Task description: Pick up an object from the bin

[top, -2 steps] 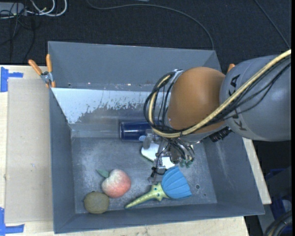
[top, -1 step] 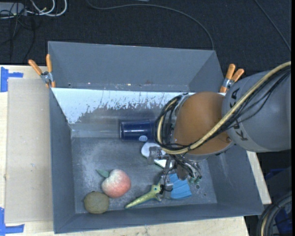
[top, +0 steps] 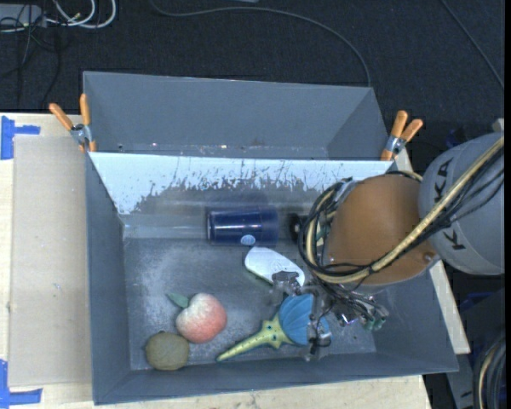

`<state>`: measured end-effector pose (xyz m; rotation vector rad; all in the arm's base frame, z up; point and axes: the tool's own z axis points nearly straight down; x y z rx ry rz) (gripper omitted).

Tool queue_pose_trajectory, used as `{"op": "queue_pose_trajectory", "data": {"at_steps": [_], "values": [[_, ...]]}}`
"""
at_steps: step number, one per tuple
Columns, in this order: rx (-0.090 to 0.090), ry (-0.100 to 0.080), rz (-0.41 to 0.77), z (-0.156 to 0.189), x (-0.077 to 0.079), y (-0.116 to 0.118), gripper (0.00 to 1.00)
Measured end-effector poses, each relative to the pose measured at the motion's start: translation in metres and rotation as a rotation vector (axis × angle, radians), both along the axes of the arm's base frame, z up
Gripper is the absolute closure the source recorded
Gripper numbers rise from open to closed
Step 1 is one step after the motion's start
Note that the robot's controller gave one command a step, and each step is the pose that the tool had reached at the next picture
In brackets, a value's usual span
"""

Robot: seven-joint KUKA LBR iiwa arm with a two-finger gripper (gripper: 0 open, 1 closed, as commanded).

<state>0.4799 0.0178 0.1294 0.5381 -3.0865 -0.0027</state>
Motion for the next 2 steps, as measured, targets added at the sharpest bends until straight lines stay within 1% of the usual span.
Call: {"op": "queue_pose_trajectory", "data": {"at_steps": [1,2], "values": [[0.002,-0.004,0.116,0.013,0.024,0.008,0.0],[0.002,-0.005,0.249,-0.043,0.0,-0.006,0.0]]}}
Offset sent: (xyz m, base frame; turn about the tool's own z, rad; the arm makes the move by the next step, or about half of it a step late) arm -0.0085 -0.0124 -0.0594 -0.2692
